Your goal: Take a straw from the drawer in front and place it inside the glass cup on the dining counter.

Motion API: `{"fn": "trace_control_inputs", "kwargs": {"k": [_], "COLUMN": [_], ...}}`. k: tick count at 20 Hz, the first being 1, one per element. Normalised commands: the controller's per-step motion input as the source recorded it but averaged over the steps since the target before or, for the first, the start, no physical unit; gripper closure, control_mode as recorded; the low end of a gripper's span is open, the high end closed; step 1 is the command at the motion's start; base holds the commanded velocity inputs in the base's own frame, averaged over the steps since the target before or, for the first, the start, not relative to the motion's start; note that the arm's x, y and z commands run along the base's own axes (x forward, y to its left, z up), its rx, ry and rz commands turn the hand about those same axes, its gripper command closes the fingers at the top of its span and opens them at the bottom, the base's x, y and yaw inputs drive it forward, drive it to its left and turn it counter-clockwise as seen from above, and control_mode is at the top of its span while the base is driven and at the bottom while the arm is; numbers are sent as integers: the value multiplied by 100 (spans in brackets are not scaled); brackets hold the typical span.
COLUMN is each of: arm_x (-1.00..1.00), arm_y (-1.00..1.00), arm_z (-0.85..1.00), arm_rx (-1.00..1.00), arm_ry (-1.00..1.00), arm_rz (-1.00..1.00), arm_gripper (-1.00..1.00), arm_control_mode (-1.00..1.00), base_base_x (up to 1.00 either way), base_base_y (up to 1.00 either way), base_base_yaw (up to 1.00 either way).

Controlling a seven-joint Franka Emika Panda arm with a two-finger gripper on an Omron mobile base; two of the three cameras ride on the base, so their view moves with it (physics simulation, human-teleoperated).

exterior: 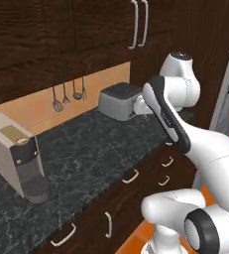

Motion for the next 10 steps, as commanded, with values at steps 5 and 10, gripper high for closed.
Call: {"fn": "trace_control_inputs", "kwargs": {"k": [5, 10], "arm_x": [0, 0], "arm_y": [0, 0], "arm_z": [0, 0], "arm_rx": [0, 0], "arm_ry": [0, 0], "arm_rz": [0, 0], "arm_gripper": [-100, -100], "arm_control_mode": [100, 100], "base_base_x": [-34, -9], "base_base_y": [83, 73], "base_base_yaw": [-56, -52]}}
